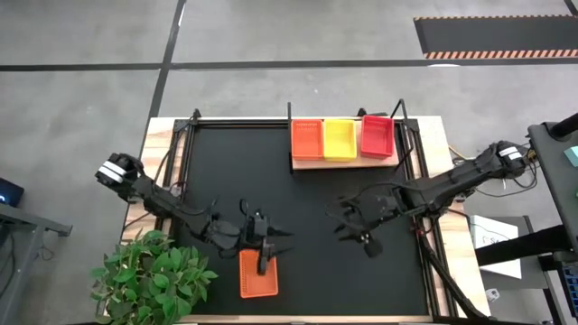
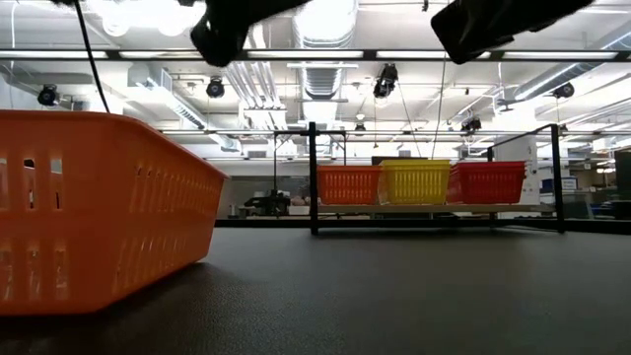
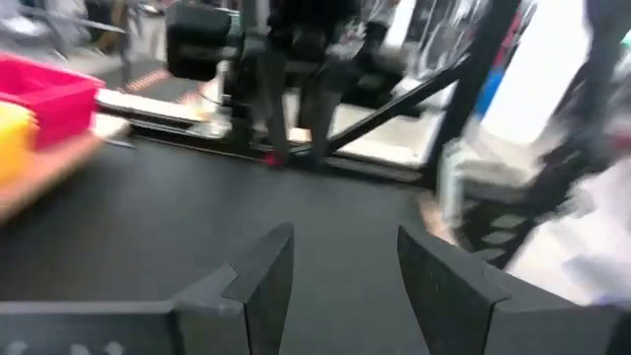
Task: Stack baskets on shelf by color
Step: Stack the orange bin on the stacked orange bins on the shelf
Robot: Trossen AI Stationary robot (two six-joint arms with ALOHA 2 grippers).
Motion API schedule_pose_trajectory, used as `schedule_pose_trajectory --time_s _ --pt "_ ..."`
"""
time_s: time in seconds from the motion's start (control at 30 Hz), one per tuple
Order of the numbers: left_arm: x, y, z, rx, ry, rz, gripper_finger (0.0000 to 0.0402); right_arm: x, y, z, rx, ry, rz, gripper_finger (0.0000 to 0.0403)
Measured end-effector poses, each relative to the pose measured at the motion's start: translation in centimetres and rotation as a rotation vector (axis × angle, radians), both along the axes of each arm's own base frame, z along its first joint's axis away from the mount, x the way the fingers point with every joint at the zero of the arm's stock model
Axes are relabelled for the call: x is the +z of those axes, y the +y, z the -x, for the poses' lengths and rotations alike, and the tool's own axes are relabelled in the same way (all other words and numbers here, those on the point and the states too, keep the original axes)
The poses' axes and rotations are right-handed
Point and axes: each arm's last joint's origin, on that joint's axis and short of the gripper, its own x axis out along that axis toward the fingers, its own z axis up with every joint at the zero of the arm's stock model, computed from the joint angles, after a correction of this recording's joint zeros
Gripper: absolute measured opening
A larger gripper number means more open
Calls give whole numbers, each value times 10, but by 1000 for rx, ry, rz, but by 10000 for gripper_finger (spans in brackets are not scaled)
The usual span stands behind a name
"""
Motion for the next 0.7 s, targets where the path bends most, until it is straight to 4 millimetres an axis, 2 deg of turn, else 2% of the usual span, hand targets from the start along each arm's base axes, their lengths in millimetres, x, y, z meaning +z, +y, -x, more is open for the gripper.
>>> schedule_pose_trajectory --time_s 0.1,0.3,0.37,0.5,0.6,0.7 --pt "11 -15 6 -35 18 155 168 -10 7 -2 68 -21 48 107" --pt "26 -46 16 -53 223 390 168 -19 11 -13 143 -91 129 107" --pt "31 -55 20 -44 326 472 168 -21 13 -17 181 -117 172 107" --pt "48 -72 33 -117 651 680 168 -21 13 -24 202 -174 278 107" --pt "54 -81 46 -137 803 690 168 -23 10 -27 182 -187 347 107" --pt "50 -82 49 -132 836 665 168 -25 5 -29 174 -185 368 107"
